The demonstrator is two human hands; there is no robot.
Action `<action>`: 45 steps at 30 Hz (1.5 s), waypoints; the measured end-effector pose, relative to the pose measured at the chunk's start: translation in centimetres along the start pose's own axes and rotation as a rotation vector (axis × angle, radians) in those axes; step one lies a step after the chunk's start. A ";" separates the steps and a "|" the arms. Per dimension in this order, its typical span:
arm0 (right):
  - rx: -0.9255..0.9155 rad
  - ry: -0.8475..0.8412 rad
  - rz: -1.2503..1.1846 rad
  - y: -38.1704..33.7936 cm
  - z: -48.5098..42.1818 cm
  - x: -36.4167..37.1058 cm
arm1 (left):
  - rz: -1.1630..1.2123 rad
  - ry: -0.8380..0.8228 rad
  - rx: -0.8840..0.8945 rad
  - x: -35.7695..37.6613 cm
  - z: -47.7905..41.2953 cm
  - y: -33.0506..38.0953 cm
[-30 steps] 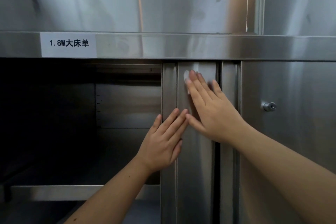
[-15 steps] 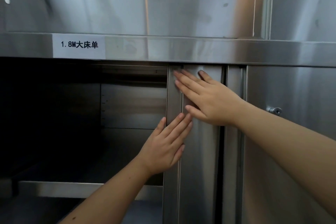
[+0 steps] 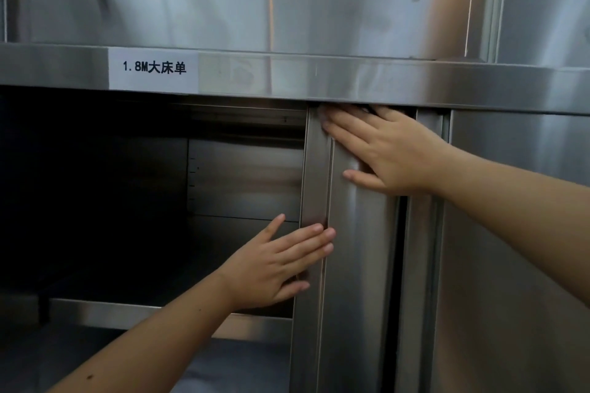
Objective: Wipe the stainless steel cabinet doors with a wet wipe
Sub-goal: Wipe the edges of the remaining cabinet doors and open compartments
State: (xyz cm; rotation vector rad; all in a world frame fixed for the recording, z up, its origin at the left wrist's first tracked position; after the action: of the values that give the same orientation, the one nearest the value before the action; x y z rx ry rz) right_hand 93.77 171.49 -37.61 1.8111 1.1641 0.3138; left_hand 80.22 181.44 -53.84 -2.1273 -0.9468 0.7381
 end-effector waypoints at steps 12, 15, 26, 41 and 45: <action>-0.021 0.023 -0.016 0.6 -0.2 -0.1 | 0.030 0.015 -0.027 -0.1 -0.1 -0.1; 0.000 0.030 -0.027 -0.9 0.8 0.5 | 0.023 0.021 -0.030 -0.1 -0.1 0.1; -0.097 0.002 0.022 -2.3 2.4 1.2 | -0.083 0.045 -0.036 0.7 0.9 1.2; -0.235 -0.052 0.000 -5.9 4.5 2.1 | -0.017 0.036 -0.001 0.8 3.1 3.8; -0.110 0.036 -0.011 -2.5 1.3 1.2 | -0.021 0.026 -0.023 1.2 3.4 4.0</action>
State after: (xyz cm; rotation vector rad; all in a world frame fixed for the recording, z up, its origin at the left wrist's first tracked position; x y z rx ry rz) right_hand 93.77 171.97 -40.62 1.7087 1.1586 0.3981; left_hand 80.08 181.55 -59.25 -2.1383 -0.9668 0.6900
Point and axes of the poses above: each hand's wrist, its own z-axis away from the middle knuckle, its own x-axis out of the palm, y = z × x, the point moved 4 cm from there along -z, towards the middle knuckle, and after that the axes turned 10 degrees about y, right-handed, at the moved point
